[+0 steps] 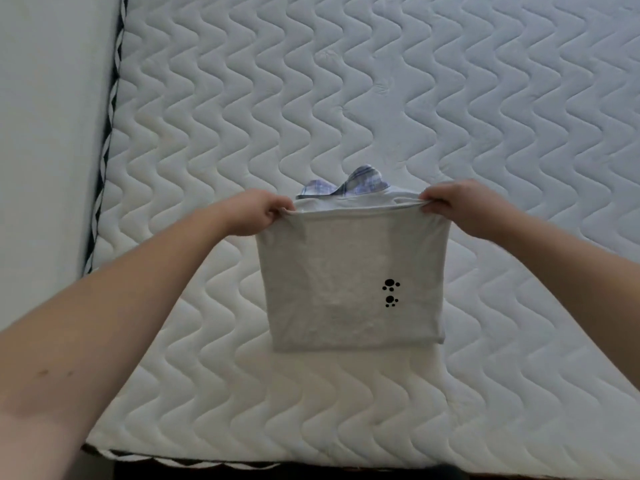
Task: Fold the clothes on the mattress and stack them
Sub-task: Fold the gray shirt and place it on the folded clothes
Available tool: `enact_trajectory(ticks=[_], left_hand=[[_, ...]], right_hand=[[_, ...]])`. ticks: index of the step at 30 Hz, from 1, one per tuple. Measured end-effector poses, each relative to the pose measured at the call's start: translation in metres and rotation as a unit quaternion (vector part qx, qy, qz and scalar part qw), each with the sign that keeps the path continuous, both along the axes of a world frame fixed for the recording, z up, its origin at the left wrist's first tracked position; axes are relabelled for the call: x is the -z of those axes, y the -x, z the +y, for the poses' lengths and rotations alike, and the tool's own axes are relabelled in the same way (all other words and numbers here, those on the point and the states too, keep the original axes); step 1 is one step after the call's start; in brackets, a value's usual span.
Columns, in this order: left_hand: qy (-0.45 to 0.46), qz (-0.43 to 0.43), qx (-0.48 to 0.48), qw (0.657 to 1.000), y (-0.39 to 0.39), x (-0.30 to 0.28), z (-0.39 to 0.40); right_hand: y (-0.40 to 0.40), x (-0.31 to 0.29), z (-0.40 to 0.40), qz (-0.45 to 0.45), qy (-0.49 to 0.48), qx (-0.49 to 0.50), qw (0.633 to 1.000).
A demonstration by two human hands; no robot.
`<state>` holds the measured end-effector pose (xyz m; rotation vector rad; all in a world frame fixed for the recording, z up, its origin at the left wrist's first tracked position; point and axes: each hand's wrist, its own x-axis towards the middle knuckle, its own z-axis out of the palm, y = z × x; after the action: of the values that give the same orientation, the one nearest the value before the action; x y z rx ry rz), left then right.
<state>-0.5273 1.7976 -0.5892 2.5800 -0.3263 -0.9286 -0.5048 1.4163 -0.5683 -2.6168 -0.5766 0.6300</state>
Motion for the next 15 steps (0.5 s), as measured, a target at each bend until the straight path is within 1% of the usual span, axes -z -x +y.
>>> enact_trajectory(ticks=[4, 8, 12, 15], left_hand=[[0.003, 0.012, -0.023, 1.000, -0.037, 0.022, -0.001], [-0.012, 0.004, -0.038, 0.999, -0.066, 0.047, -0.008], [-0.048, -0.001, -0.066, 0.997, -0.078, 0.077, -0.012], [-0.090, 0.002, -0.094, 0.992, -0.082, 0.102, -0.014]], right_hand=[[-0.034, 0.030, 0.003, -0.014, -0.010, 0.017, 1.000], [-0.062, 0.062, 0.006, -0.003, -0.013, 0.062, 0.998], [-0.081, 0.101, 0.014, 0.012, 0.010, 0.120, 0.993], [-0.089, 0.126, 0.023, 0.028, 0.031, 0.143, 0.989]])
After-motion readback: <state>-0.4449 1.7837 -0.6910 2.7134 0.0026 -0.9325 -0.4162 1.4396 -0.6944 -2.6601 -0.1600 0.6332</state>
